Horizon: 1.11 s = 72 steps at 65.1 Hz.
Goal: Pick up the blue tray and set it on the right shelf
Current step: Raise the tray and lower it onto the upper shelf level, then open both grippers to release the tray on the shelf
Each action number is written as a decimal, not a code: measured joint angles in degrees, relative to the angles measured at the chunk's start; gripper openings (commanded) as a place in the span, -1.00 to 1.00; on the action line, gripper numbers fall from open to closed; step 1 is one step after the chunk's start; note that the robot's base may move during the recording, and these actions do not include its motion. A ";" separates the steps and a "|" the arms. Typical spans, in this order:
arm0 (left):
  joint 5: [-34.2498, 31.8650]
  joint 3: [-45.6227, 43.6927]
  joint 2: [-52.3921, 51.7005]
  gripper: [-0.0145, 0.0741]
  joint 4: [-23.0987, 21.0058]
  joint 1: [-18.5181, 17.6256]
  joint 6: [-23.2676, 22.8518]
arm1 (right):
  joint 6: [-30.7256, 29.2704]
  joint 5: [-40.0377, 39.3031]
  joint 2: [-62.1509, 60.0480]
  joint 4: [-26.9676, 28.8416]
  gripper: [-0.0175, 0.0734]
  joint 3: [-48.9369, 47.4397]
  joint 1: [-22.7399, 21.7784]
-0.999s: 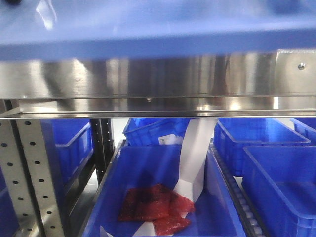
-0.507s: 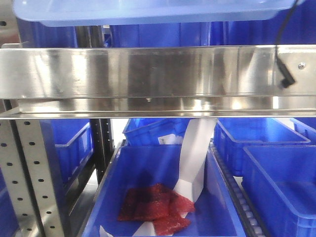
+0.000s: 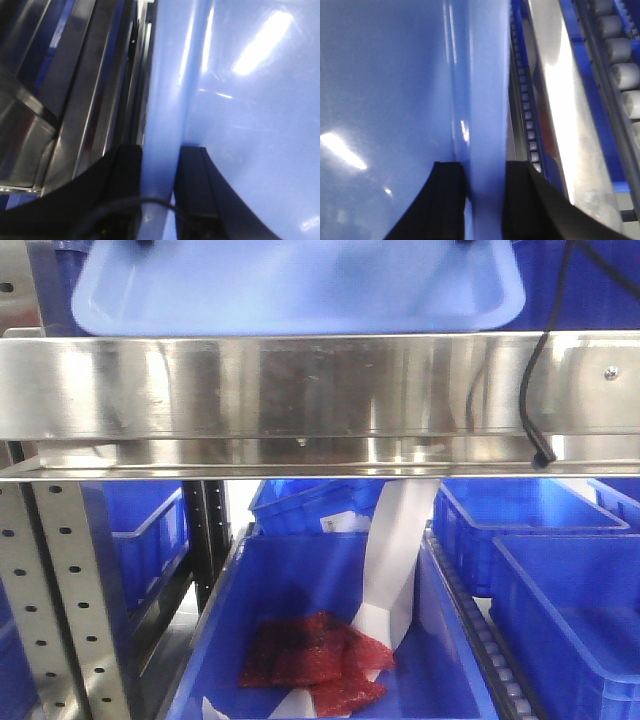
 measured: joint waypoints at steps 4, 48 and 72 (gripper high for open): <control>0.00 0.00 0.82 -0.59 -0.24 0.00 0.10 | 0.00 0.00 0.32 0.00 -0.03 0.00 0.00; 1.94 -0.12 3.03 0.28 4.09 -0.53 -1.75 | 0.00 -1.44 3.38 2.22 0.62 0.00 0.92; 1.94 -0.21 3.03 0.23 2.81 1.56 -2.72 | 0.00 -2.12 3.38 2.03 0.60 -0.18 -1.08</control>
